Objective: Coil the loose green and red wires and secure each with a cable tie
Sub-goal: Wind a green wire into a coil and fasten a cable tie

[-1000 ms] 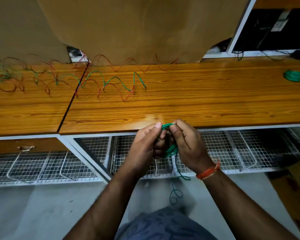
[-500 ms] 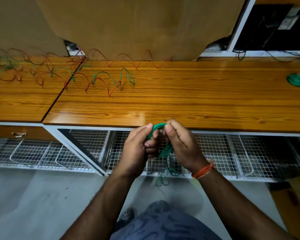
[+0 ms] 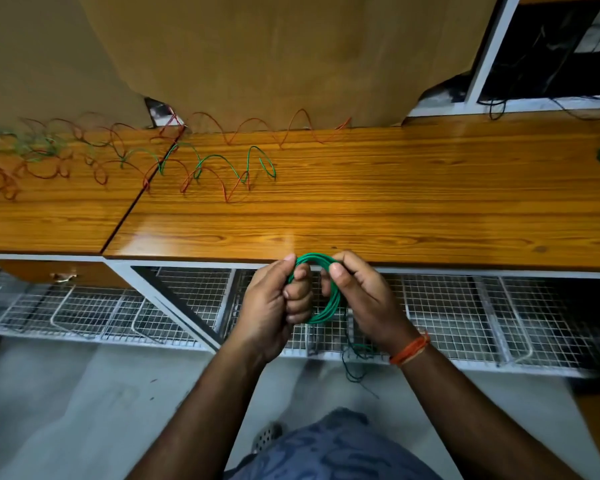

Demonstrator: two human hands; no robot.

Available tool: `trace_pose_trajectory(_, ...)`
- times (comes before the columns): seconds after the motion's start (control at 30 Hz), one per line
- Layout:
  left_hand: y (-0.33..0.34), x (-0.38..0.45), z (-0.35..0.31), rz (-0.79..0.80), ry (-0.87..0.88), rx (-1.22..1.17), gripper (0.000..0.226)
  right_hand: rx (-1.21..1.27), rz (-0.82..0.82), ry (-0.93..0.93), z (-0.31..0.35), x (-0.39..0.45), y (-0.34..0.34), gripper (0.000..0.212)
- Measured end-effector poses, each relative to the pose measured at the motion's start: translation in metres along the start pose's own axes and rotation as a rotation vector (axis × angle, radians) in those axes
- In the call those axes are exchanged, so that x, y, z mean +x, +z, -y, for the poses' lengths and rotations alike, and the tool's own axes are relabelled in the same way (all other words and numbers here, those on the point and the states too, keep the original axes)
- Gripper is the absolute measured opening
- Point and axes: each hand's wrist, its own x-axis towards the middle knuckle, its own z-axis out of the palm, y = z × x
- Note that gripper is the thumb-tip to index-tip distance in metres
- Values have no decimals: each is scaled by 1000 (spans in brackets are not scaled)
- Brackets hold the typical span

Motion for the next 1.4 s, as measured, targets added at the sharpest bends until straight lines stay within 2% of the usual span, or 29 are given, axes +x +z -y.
trace_pose_trajectory(0.1,-9,6,-11,-66,29,-116,30,71,-4,103,-15,-5,-9,13)
trace_pose_trajectory(0.23,-30,13,-32,-171,90,-182,25,-73,-111,170,-32,-19,-21,26)
trace_pose_trajectory(0.37,-47,15,-46,-219,113,-213,34,-261,-278,155,-34,-24,-23,20)
trace_pose_trajectory(0.47,-57,13,-53,-225,141,-199,34,-420,-260,59,-27,-22,-11,14)
trace_pose_trajectory(0.63,-59,11,-50,-241,222,-45,32,-509,-36,-56,5,-17,20,6)
trace_pose_trajectory(0.77,-61,5,-47,-253,305,129,31,-504,132,-142,32,-11,47,9)
trace_pose_trajectory(0.87,-63,-2,-47,-251,365,289,32,-509,216,-192,50,-6,61,19)
trace_pose_trajectory(0.97,-66,-6,-46,-218,409,413,33,-505,191,-228,64,-1,70,22)
trace_pose_trajectory(1.07,-68,-9,-44,-210,431,516,33,-476,95,-253,72,6,74,17)
trace_pose_trajectory(1.23,-76,-13,-38,-145,453,645,37,-393,22,-218,77,14,71,14)
trace_pose_trajectory(1.4,-77,-14,-40,-14,391,630,36,-395,-44,-231,76,21,69,15)
